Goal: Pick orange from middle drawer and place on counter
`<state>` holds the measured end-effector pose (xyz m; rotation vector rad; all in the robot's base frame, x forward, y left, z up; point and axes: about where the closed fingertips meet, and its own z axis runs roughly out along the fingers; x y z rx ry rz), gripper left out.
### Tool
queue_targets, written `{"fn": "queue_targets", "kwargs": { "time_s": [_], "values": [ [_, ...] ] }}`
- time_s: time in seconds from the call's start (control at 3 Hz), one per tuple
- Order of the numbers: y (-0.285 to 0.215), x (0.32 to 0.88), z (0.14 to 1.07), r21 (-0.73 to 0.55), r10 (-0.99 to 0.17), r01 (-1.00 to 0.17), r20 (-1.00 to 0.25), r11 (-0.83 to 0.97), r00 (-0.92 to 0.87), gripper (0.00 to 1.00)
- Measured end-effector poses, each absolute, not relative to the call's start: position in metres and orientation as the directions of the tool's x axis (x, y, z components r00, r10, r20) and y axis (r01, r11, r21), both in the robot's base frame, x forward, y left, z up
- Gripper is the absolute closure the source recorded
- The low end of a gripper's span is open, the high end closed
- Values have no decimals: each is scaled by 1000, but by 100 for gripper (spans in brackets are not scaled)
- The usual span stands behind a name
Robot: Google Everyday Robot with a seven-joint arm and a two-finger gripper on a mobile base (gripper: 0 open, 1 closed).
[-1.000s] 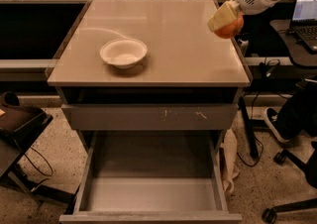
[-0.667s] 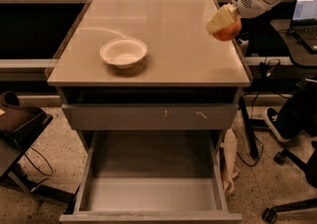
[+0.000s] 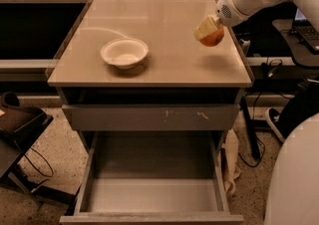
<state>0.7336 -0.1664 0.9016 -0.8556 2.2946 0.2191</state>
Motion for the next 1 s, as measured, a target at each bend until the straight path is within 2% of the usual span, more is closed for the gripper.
{"fn": "queue_targets", "kwargs": {
  "time_s": [0.67, 1.0],
  "values": [
    [-151, 726, 831, 95, -485, -634, -560, 768, -672, 100],
    [-151, 726, 833, 95, -485, -634, -560, 768, -672, 81]
  ]
}}
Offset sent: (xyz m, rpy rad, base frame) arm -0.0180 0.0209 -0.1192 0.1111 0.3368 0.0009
